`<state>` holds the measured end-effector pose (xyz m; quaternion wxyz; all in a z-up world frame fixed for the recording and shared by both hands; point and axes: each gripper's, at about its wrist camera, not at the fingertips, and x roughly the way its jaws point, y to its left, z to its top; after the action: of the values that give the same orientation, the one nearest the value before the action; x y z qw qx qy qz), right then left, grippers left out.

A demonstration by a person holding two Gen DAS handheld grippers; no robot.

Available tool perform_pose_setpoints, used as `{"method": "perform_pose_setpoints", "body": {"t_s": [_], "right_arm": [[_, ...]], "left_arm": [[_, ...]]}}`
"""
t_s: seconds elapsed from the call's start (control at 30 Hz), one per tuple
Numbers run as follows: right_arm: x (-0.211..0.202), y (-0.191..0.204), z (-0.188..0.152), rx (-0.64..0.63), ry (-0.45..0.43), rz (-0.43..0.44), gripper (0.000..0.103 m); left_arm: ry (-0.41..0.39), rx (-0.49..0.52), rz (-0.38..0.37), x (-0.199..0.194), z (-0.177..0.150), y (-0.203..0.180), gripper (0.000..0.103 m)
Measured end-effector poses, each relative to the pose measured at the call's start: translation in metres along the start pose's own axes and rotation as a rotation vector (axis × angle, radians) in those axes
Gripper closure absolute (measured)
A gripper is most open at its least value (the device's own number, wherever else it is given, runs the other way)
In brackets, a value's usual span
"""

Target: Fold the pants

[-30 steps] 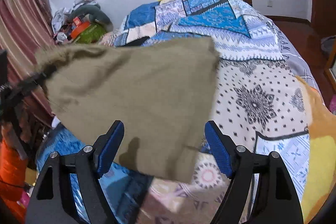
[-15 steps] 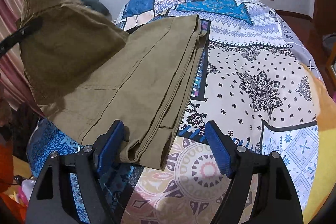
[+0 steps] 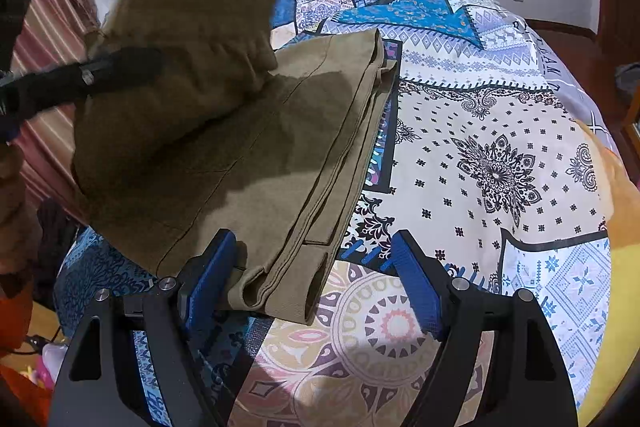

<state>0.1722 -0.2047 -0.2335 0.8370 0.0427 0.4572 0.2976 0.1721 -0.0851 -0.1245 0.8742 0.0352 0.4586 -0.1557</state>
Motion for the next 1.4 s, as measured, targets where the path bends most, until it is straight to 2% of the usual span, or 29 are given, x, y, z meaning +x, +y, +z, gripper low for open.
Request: {"method": "perform_pose_setpoints", "body": {"t_s": [0.1, 0.13, 0.17, 0.23, 0.3, 0.4, 0.47, 0.6, 0.73, 0.87, 1.03, 1.2, 1.4], "right_arm": [[-0.002, 0.001, -0.001, 0.004, -0.009, -0.001, 0.027], [-0.003, 0.001, -0.002, 0.006, -0.013, -0.004, 0.027], [-0.005, 0.002, -0.002, 0.005, -0.017, -0.01, 0.027], [-0.009, 0.005, -0.003, -0.004, -0.023, -0.021, 0.026], [-0.015, 0.008, -0.003, -0.017, -0.032, -0.026, 0.026], [-0.026, 0.011, -0.002, -0.017, -0.055, -0.025, 0.026], [-0.034, 0.013, 0.0, -0.016, -0.072, -0.028, 0.026], [-0.044, 0.017, 0.007, -0.014, -0.116, -0.032, 0.026], [-0.042, 0.017, 0.017, 0.007, -0.152, -0.024, 0.024], [-0.027, 0.013, 0.025, 0.041, -0.141, -0.011, 0.024], [-0.003, 0.015, 0.025, 0.018, -0.085, -0.028, 0.024], [0.001, 0.007, 0.021, 0.029, -0.083, -0.009, 0.022], [0.003, 0.0, 0.024, 0.056, -0.081, -0.015, 0.021]], "left_arm": [[0.028, 0.05, 0.017, 0.003, -0.004, -0.006, 0.076], [0.033, 0.055, 0.006, 0.002, -0.006, -0.007, 0.067], [0.036, 0.051, -0.012, 0.002, -0.008, -0.007, 0.053], [0.017, 0.021, -0.065, -0.004, -0.01, -0.004, 0.04], [-0.011, 0.02, -0.051, -0.012, -0.01, -0.002, 0.038], [-0.056, 0.027, 0.012, -0.025, -0.008, 0.006, 0.034], [-0.078, 0.02, 0.051, -0.031, -0.006, 0.017, 0.027], [-0.097, -0.009, 0.141, -0.035, -0.002, 0.05, 0.026], [-0.101, -0.043, 0.214, -0.03, 0.006, 0.087, 0.02], [-0.077, -0.062, 0.283, -0.011, 0.022, 0.121, 0.019], [-0.003, -0.088, 0.294, 0.037, 0.048, 0.155, 0.019], [0.094, -0.048, 0.351, 0.1, 0.066, 0.166, 0.018], [0.221, -0.051, 0.37, 0.167, 0.062, 0.173, 0.018]]}}
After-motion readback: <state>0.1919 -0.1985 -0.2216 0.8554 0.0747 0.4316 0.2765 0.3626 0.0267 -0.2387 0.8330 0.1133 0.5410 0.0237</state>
